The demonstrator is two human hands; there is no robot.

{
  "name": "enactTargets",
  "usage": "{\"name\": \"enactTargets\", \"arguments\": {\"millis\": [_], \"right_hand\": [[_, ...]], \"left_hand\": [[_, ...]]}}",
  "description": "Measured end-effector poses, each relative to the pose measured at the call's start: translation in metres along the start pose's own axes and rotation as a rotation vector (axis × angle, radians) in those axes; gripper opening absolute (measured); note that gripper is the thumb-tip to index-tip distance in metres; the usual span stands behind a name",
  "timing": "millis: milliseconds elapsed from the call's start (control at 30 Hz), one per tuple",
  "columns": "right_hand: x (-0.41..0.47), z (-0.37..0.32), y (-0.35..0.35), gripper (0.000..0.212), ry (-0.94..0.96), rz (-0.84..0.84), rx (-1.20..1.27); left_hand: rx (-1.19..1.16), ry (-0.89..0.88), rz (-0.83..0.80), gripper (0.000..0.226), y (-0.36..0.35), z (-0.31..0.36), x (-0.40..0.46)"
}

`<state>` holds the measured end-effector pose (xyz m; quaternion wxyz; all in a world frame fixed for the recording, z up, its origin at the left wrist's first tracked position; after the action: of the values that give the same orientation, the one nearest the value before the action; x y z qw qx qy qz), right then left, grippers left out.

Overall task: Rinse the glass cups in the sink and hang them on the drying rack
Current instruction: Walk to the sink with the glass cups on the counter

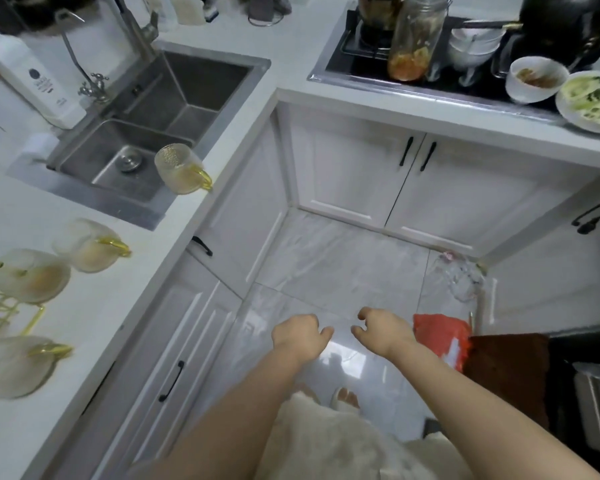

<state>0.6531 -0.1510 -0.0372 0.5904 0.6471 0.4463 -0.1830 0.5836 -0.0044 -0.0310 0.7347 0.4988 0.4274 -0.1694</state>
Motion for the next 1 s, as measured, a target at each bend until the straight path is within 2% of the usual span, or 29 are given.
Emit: {"name": "enactTargets", "arguments": {"millis": [300,767,1000], "right_hand": [[0.046,0.008,0.054,0.042,0.016,0.0,0.016],[0.12,-0.02,0.171,0.043,0.009,0.062,-0.027],[0.162,-0.021,0.221,0.044,0.077,0.031,-0.113]], "left_hand": [[-0.004,0.008,-0.014,0.049,0.051,0.016,0.049],[0.072,-0.038,-0.008,0.049,0.169,0.024,0.136],[-0.051,0.003,0.033,0.047,0.205,0.03,0.166]]}}
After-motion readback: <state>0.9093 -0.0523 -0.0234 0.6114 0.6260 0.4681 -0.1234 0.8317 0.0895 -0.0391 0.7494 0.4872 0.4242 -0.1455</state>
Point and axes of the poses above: each hand's wrist, its own x-axis towards the middle knuckle, its own y-axis out of the back of the hand, z = x × y, the point moved 3 cm from there along x, towards the middle knuckle, and after that the axes turned 14 degrees about -z, right-handed, at the moved point
